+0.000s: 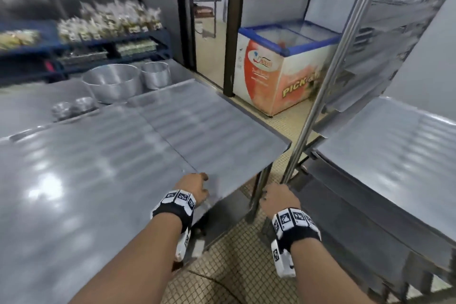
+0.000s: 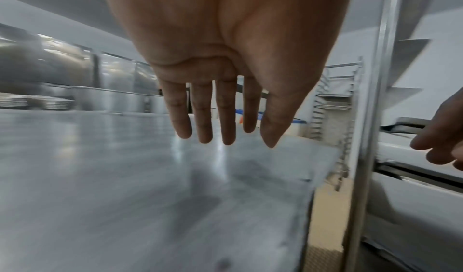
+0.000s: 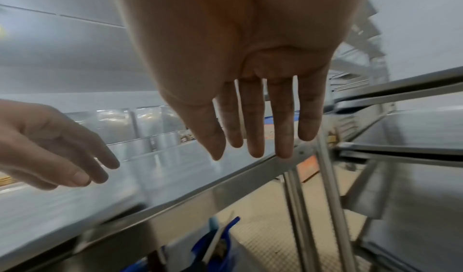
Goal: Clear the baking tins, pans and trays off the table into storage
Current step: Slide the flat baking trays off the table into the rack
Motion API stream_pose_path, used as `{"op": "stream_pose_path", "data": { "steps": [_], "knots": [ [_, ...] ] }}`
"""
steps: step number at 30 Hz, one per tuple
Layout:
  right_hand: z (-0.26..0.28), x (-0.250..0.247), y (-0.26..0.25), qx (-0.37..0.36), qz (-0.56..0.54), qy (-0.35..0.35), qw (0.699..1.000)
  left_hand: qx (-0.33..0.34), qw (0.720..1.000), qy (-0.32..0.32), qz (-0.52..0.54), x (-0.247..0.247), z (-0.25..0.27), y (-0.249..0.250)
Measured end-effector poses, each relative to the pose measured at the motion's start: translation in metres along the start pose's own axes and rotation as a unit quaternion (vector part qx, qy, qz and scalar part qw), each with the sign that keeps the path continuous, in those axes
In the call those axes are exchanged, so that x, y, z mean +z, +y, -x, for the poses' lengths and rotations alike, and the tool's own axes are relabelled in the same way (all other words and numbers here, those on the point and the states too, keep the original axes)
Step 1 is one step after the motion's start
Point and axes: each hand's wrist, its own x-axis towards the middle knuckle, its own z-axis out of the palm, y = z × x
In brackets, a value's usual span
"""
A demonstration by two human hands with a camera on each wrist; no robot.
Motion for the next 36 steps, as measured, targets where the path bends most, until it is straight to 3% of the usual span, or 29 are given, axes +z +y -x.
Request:
{"op": "stream_pose_path", "data": {
  "steps": [4, 9, 16, 20, 24, 28, 32, 36],
  "knots": [
    [-0.004, 0.022, -0.061, -0.097, 0.019, -0.030, 0.995, -0.111, 0.993, 0.006, 0.027, 0.000, 0.036, -0.073],
    [-0.014, 0.046, -0.113, -0.172, 0.043, -0.047, 0.983, -0.265, 0.962, 0.001, 0.061, 0.012, 0.082, -0.134],
    [-0.038, 0.068, -0.163, -0.226, 0.072, -0.070, 0.969, -0.366, 0.925, 0.032, 0.098, 0.021, 0.133, -0.169],
    [-0.049, 0.078, -0.181, -0.193, 0.044, -0.050, 0.979, -0.447, 0.884, 0.023, 0.134, 0.020, 0.152, -0.182],
    [-0.057, 0.083, -0.199, -0.106, -0.050, -0.074, 0.990, -0.577, 0.797, 0.039, 0.175, 0.025, 0.165, -0.187],
    [-0.072, 0.086, -0.209, -0.027, -0.084, -0.112, 0.990, -0.642, 0.734, 0.095, 0.202, 0.025, 0.167, -0.189],
    [-0.084, 0.083, -0.214, 0.037, -0.137, -0.146, 0.979, -0.698, 0.667, 0.087, 0.244, 0.019, 0.170, -0.196],
    [-0.083, 0.080, -0.213, 0.066, -0.154, -0.147, 0.975, -0.715, 0.636, 0.096, 0.275, 0.011, 0.179, -0.197]
  ]
}}
